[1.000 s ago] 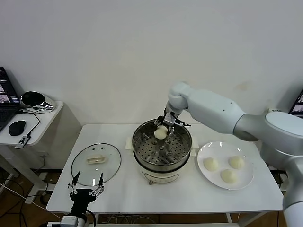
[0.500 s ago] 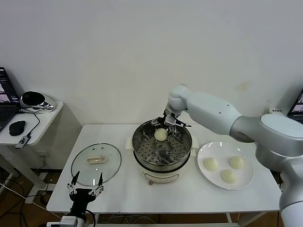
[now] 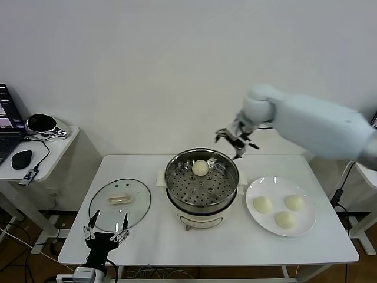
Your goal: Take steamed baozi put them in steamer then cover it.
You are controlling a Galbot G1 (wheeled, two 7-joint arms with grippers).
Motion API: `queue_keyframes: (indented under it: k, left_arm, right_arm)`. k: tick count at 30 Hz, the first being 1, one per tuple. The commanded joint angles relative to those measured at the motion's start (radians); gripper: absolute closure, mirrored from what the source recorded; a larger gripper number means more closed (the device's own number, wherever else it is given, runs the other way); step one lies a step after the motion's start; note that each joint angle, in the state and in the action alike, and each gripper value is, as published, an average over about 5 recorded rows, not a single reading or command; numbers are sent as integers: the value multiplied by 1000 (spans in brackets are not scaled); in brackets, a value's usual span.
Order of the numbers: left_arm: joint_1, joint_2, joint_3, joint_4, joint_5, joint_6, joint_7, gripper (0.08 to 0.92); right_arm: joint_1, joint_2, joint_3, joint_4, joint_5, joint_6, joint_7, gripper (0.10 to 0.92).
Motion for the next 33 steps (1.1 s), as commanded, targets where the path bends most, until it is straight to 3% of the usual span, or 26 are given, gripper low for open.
queue_keyframes:
  k: [1, 7, 15, 33]
  left_arm:
    - [3, 11, 3, -20, 6, 49, -7, 177]
    - [4, 7, 6, -20, 18, 56, -6, 177]
    - [18, -2, -6, -25, 28, 58, -5, 177]
    - [31, -14, -29, -22, 33, 56, 2, 177]
  right_arm:
    - [-69, -357, 35, 192, 17, -203, -17, 203]
    - [-325, -371, 201, 114, -68, -151, -13, 203]
    - [-594, -259, 387, -50, -156, -89, -15, 203]
    - [-696, 31, 455, -286, -232, -1, 3, 203]
